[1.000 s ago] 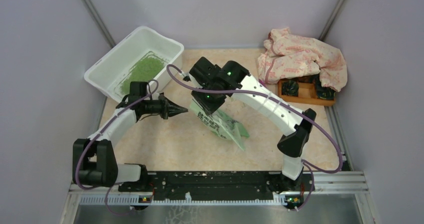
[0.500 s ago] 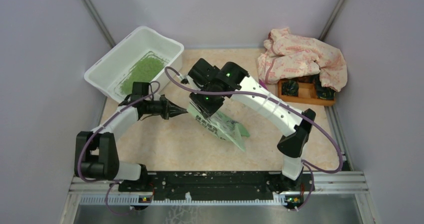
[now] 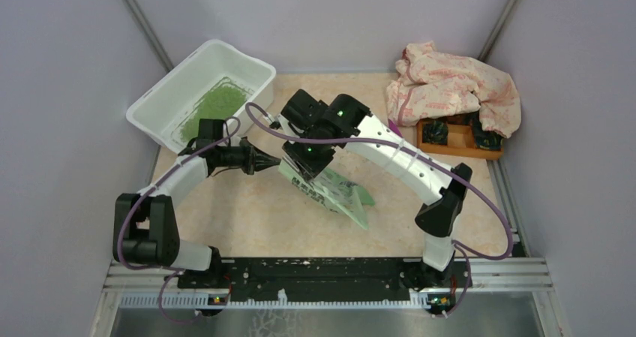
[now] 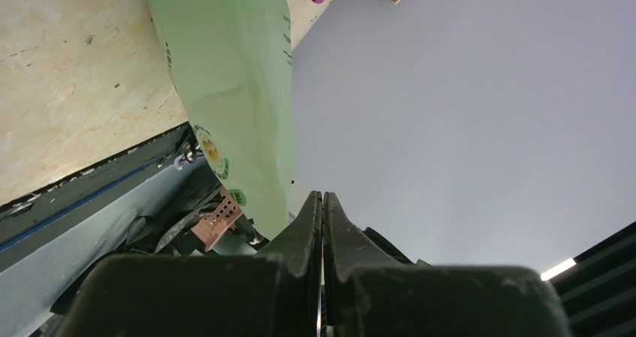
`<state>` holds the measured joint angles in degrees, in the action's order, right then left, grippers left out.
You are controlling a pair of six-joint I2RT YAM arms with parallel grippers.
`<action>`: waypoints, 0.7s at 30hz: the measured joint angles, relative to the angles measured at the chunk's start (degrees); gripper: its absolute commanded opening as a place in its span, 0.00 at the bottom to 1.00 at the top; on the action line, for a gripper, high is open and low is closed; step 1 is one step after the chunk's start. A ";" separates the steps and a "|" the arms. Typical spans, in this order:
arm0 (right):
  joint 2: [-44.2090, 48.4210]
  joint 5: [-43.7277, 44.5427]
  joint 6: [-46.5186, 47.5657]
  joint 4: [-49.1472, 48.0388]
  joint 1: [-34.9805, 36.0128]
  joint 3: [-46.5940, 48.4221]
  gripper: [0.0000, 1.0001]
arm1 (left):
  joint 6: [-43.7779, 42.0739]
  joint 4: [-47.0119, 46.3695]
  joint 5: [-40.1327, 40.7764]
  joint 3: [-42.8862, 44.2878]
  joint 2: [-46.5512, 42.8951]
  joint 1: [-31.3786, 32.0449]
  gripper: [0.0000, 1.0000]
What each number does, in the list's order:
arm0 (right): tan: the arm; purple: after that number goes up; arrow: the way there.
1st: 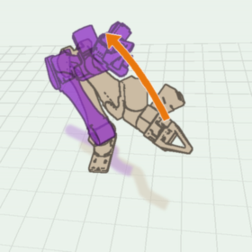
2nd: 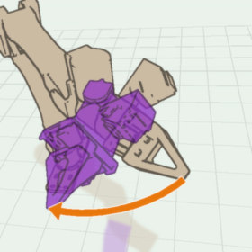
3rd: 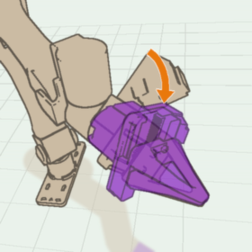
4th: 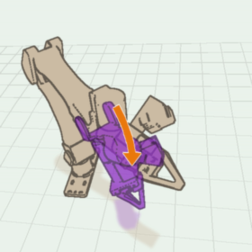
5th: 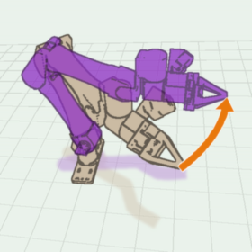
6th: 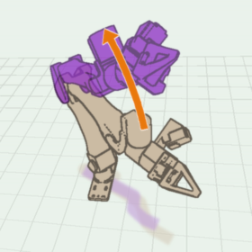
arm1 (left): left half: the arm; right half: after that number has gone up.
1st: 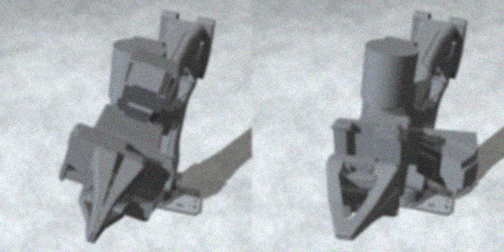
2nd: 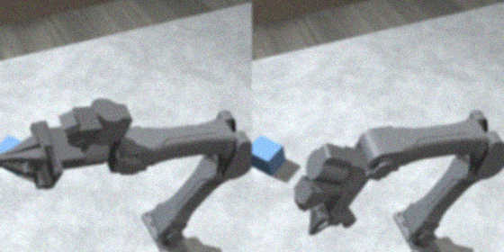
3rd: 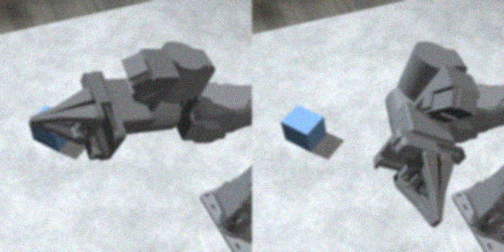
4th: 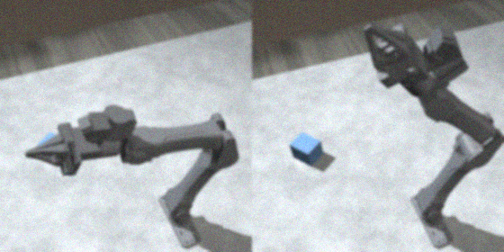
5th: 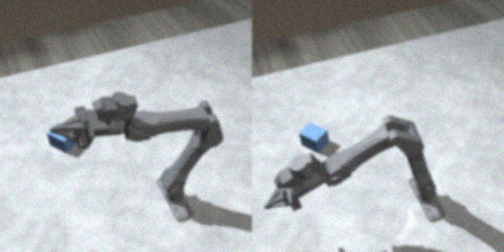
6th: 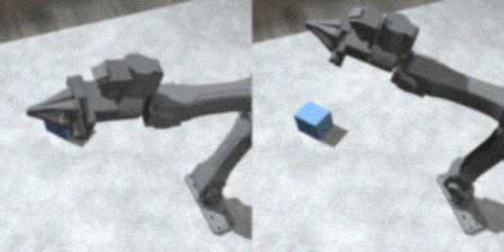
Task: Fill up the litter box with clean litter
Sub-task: Clamp the cat litter bag at the center of the board.
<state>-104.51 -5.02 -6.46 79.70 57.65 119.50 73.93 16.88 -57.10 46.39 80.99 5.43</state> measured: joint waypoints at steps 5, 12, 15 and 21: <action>-0.37 -1.11 0.07 -0.07 0.13 0.00 0.00 | -0.04 -0.20 -0.04 0.46 0.28 0.00 0.00; -0.37 -1.11 0.68 -0.55 1.33 -1.42 0.31 | -0.04 -0.22 -0.07 0.46 0.81 0.00 0.00; -0.39 -1.07 0.87 -0.55 1.88 -1.79 0.38 | -0.04 -0.22 -0.07 0.46 0.96 0.00 0.00; -0.39 -0.96 0.94 -0.26 2.08 -1.88 0.45 | -0.04 -0.24 -0.09 0.46 1.11 0.00 0.00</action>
<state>-104.90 -5.98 -5.52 79.44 59.72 117.62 73.89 16.64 -57.19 46.85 82.11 5.43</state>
